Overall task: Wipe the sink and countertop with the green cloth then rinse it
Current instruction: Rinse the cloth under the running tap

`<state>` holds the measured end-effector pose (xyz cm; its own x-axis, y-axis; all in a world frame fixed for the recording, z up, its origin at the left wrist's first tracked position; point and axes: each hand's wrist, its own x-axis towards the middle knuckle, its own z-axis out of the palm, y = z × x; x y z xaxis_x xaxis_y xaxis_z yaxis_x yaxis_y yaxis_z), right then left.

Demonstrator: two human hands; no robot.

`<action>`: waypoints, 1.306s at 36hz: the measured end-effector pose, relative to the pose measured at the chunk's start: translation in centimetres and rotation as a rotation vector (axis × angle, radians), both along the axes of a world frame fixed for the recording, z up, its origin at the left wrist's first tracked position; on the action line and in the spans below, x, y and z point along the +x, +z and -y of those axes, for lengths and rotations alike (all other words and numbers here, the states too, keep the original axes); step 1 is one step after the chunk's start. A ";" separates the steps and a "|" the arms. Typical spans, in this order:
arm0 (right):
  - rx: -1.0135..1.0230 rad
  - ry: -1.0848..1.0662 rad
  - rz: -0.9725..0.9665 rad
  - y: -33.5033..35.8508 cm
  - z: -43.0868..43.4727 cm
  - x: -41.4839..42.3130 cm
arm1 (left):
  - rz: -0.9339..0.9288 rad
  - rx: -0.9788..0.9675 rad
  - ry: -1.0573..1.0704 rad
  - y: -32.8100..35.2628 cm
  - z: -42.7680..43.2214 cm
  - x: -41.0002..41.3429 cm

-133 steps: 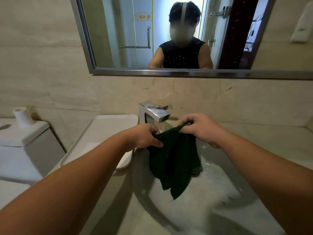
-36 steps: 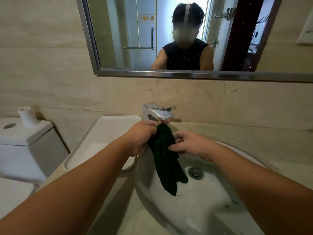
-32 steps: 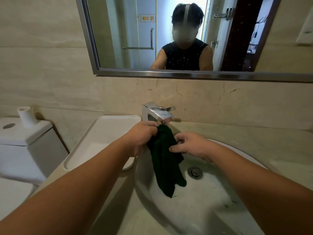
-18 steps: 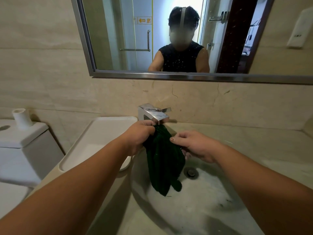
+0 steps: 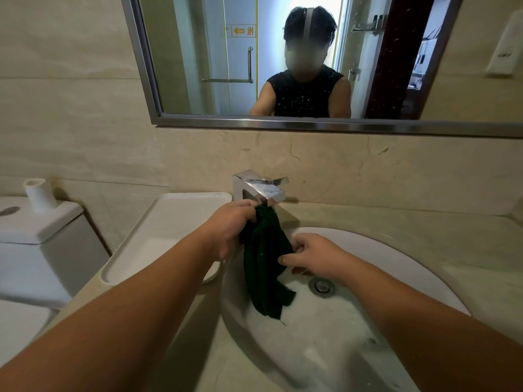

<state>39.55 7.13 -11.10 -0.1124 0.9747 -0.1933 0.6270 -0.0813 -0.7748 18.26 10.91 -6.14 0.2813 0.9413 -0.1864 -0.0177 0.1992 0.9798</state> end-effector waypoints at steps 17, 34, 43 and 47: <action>0.186 -0.114 -0.013 1.9 -0.3 3.0 | -0.106 -0.015 0.042 0.3 0.6 0.3; -0.030 0.117 -0.144 -0.3 -0.7 -1.5 | 0.019 -0.119 0.030 0.1 1.3 -0.2; 0.021 0.079 -0.177 -2.5 -0.9 -1.6 | 0.059 -0.161 -0.035 0.1 1.3 -0.9; -0.039 0.161 -0.186 -1.4 -0.9 -1.8 | 0.060 -0.146 -0.043 0.3 1.4 -0.9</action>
